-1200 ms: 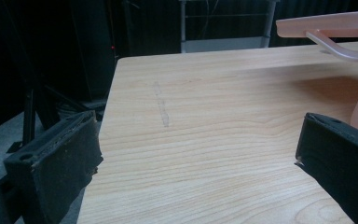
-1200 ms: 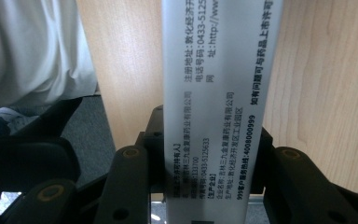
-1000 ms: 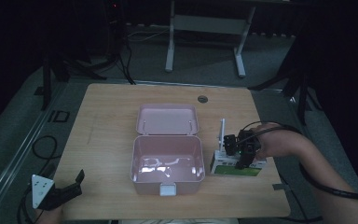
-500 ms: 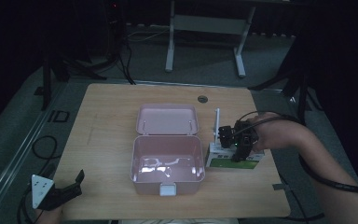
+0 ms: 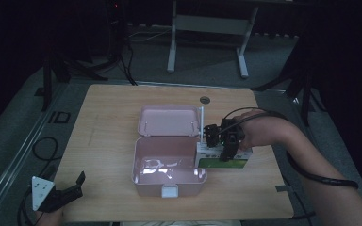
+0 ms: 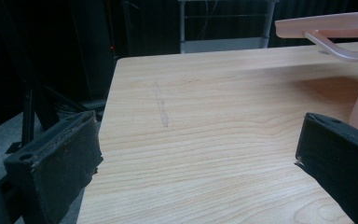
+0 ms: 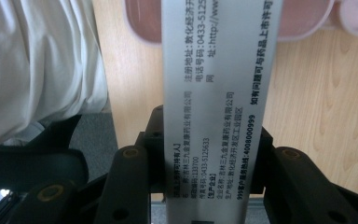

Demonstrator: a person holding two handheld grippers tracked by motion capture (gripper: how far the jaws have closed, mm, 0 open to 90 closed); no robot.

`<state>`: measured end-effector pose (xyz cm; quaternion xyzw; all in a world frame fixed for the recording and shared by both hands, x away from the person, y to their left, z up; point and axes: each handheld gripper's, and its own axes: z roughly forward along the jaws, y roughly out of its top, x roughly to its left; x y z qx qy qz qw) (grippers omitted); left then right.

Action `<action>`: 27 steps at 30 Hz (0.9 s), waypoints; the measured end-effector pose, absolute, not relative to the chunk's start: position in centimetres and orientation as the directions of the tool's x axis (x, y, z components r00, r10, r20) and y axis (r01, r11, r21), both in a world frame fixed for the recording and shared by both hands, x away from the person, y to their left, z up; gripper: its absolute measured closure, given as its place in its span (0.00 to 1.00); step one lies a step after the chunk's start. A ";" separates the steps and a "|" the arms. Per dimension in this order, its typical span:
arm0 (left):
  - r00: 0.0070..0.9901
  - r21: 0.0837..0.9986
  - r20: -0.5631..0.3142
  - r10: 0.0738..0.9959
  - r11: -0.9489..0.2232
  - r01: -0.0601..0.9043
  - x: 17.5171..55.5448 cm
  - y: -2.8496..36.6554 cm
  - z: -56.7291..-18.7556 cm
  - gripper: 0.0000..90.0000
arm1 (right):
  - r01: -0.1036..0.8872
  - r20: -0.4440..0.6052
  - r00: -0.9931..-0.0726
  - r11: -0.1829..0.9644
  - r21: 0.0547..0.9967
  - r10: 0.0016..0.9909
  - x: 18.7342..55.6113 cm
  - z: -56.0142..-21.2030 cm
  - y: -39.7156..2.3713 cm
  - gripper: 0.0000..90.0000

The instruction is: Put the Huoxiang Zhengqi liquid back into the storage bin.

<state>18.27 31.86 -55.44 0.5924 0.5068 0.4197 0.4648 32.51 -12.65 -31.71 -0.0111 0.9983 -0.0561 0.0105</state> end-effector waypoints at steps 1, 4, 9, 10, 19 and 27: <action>0.134 0.976 0.027 0.991 -0.055 0.210 18.3 31.8 -55.4 0.00 | -0.024 -0.020 -0.999 0.994 -0.110 -0.026 32.5 -31.8 -12.4 0.70; 0.135 0.976 0.027 0.990 -0.055 0.210 18.3 31.8 -55.4 0.00 | -0.037 -0.017 -0.999 0.994 -0.107 -0.039 32.5 -32.0 -11.4 0.70; 0.135 0.976 0.026 0.991 -0.054 0.210 18.3 31.9 -55.4 0.00 | -0.057 -0.012 -0.998 0.993 -0.105 -0.059 32.4 -32.2 -9.6 0.70; 0.136 0.976 0.026 0.990 -0.054 0.210 18.3 31.9 -55.4 0.00 | -0.059 -0.011 -0.998 0.993 -0.102 -0.060 32.4 -32.2 -9.3 0.70; 0.137 0.977 0.024 0.990 -0.052 0.209 18.3 31.9 -55.4 0.00 | -0.086 -0.006 -0.996 0.990 -0.114 -0.088 32.1 -32.5 -6.5 0.70; 0.138 0.977 0.022 0.990 -0.051 0.206 18.2 31.9 -55.4 0.00 | -0.104 -0.013 -0.994 0.989 -0.103 -0.106 31.9 -32.6 -4.0 0.70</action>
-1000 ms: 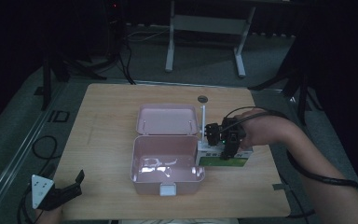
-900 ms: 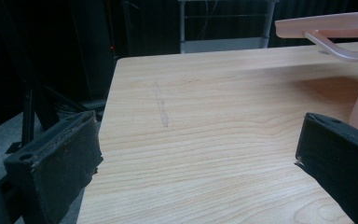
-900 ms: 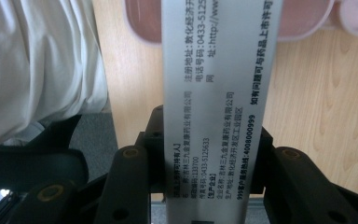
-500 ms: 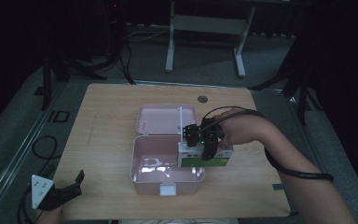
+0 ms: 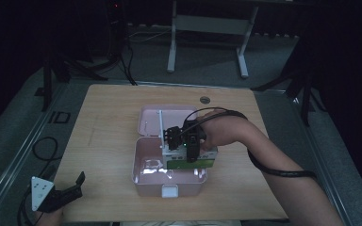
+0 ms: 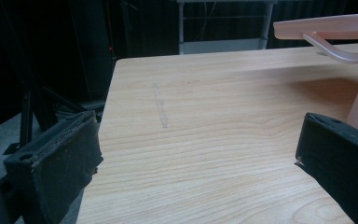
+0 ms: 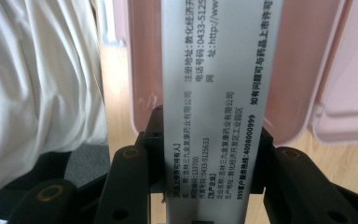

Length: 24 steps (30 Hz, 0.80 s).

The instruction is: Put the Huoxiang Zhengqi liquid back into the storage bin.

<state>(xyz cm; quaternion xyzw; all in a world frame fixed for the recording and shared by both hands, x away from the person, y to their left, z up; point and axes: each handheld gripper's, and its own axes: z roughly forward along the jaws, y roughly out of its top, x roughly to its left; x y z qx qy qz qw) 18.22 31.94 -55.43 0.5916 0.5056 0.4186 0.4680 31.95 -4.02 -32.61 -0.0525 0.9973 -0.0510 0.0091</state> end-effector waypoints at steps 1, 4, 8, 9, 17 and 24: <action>0.138 0.977 0.023 0.990 -0.051 0.207 18.2 31.9 -55.4 0.00 | -0.109 -0.015 -0.994 0.989 -0.099 -0.111 31.9 -32.7 -3.7 0.70; 0.139 0.977 0.021 0.990 -0.049 0.205 18.2 32.0 -55.4 0.00 | -0.117 -0.011 -0.993 0.988 -0.098 -0.119 31.6 -32.8 -2.9 0.70; 0.140 0.977 0.021 0.990 -0.050 0.205 18.2 32.0 -55.4 0.00 | -0.141 -0.006 -0.990 0.985 -0.094 -0.142 31.2 -33.4 -1.6 0.70; 0.140 0.978 0.021 0.990 -0.050 0.205 18.2 32.0 -55.4 0.00 | -0.140 -0.002 -0.990 0.985 -0.096 -0.141 31.2 -33.6 -1.4 0.70; 0.142 0.977 0.024 0.990 -0.054 0.206 18.2 31.9 -55.4 0.00 | -0.136 0.006 -0.991 0.985 -0.106 -0.136 31.3 -35.6 -1.0 0.70; 0.141 0.977 0.025 0.990 -0.054 0.206 18.2 31.9 -55.5 0.00 | -0.124 0.015 -0.992 0.986 -0.115 -0.123 31.9 -37.9 -1.1 0.70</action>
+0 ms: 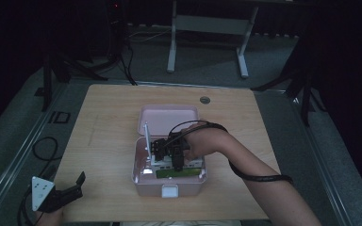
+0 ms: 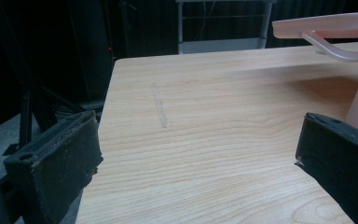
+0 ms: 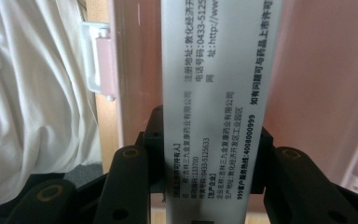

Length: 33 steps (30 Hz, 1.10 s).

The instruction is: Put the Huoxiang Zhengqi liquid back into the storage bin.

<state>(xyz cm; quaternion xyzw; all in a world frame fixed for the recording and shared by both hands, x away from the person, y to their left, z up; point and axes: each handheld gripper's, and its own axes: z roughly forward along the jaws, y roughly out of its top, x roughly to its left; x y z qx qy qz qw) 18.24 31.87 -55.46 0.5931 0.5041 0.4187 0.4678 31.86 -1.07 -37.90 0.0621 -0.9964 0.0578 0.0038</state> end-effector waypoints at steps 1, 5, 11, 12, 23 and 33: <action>0.141 0.976 0.027 0.990 -0.056 0.208 18.2 31.9 -55.5 0.00 | -0.120 0.019 -0.993 0.987 -0.110 -0.118 32.0 -38.2 -1.1 0.70; 0.142 0.977 0.029 0.989 -0.058 0.207 18.3 31.9 -55.5 0.00 | -0.112 0.028 -0.994 0.988 -0.108 -0.110 32.3 -39.3 -1.1 0.70; 0.146 0.976 0.031 0.989 -0.061 0.207 18.2 31.8 -55.5 0.00 | -0.096 0.032 -0.995 0.990 -0.101 -0.093 32.7 -40.9 -1.1 0.70; 0.146 0.976 0.032 0.989 -0.062 0.208 18.2 31.8 -55.5 0.00 | -0.094 0.037 -0.995 0.990 -0.102 -0.091 32.8 -41.2 -1.1 0.70; 0.148 0.976 0.033 0.988 -0.063 0.208 18.2 31.8 -55.5 0.00 | -0.089 0.058 -0.995 0.991 -0.097 -0.084 33.3 -44.0 -1.3 0.70; 0.149 0.976 0.035 0.988 -0.066 0.208 18.2 31.8 -55.5 0.00 | -0.079 0.066 -0.995 0.991 -0.106 -0.072 33.5 -45.8 -1.5 0.70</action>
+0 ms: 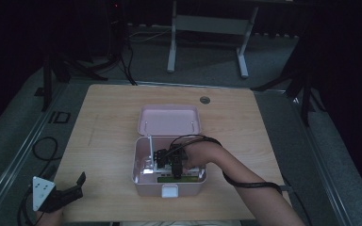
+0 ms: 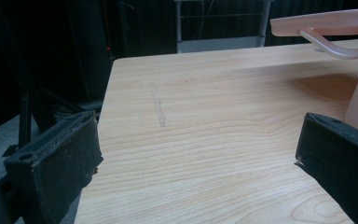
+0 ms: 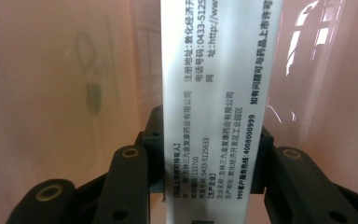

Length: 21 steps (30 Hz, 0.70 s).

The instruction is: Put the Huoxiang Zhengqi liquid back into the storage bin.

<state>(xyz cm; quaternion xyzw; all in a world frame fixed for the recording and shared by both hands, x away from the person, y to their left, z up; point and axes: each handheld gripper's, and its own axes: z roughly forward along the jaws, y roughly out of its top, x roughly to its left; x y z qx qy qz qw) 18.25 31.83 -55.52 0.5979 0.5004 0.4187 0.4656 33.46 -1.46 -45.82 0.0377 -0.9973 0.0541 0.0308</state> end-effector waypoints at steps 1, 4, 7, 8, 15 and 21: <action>0.148 0.976 0.034 0.988 -0.065 0.209 18.2 31.8 -55.5 0.00 | -0.077 0.067 -0.995 0.992 -0.104 -0.070 33.5 -46.0 -1.5 0.70; 0.148 0.976 0.034 0.988 -0.065 0.208 18.2 31.8 -55.5 0.00 | -0.082 0.069 -0.995 0.990 -0.112 -0.074 33.4 -46.6 -1.6 0.69; 0.149 0.975 0.037 0.988 -0.068 0.209 18.2 31.8 -55.5 0.00 | -0.087 0.072 -0.994 0.990 -0.114 -0.079 33.4 -46.9 -1.7 0.69; 0.150 0.975 0.038 0.988 -0.069 0.210 18.2 31.8 -55.5 0.00 | -0.088 0.072 -0.994 0.990 -0.107 -0.081 33.4 -46.9 -1.7 0.69; 0.151 0.975 0.037 0.988 -0.068 0.210 18.3 31.8 -55.5 0.00 | -0.112 0.081 -0.991 0.988 -0.106 -0.104 33.1 -45.9 -1.8 0.61; 0.151 0.975 0.035 0.988 -0.067 0.210 18.3 31.8 -55.5 0.00 | -0.108 0.046 -0.993 0.992 -0.066 -0.105 33.2 -43.1 -2.1 0.52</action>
